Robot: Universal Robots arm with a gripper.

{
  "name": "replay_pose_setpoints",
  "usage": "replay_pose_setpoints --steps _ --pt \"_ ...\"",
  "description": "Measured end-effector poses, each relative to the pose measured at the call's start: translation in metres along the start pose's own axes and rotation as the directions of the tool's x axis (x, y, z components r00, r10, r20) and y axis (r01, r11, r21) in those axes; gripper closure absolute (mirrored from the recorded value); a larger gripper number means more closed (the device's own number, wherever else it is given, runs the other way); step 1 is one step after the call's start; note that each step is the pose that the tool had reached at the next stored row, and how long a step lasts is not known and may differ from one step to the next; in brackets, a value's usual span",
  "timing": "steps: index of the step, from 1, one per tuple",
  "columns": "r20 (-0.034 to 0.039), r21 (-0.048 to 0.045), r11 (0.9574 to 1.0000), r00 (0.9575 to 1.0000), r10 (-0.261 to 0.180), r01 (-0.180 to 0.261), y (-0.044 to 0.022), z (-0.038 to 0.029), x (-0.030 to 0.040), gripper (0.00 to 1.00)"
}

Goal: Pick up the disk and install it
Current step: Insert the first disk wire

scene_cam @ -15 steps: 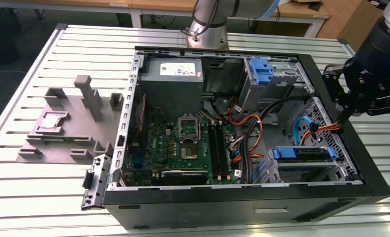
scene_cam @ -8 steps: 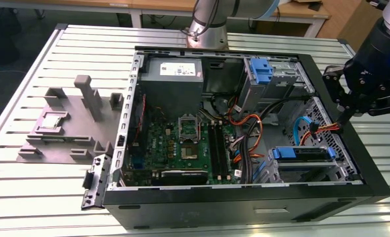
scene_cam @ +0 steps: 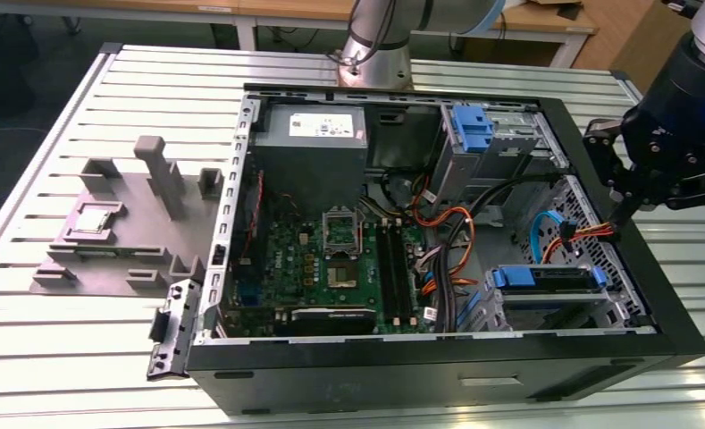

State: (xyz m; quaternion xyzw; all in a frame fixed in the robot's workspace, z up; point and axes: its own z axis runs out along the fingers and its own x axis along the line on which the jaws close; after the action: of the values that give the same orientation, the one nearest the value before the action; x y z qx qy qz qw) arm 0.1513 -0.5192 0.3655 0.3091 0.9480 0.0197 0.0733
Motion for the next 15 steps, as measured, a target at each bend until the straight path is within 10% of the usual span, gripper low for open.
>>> replay_pose_setpoints --steps 15 --pt "0.0068 -0.0067 0.9999 0.9999 -0.009 0.009 -0.0002 0.0001 0.0003 0.69"
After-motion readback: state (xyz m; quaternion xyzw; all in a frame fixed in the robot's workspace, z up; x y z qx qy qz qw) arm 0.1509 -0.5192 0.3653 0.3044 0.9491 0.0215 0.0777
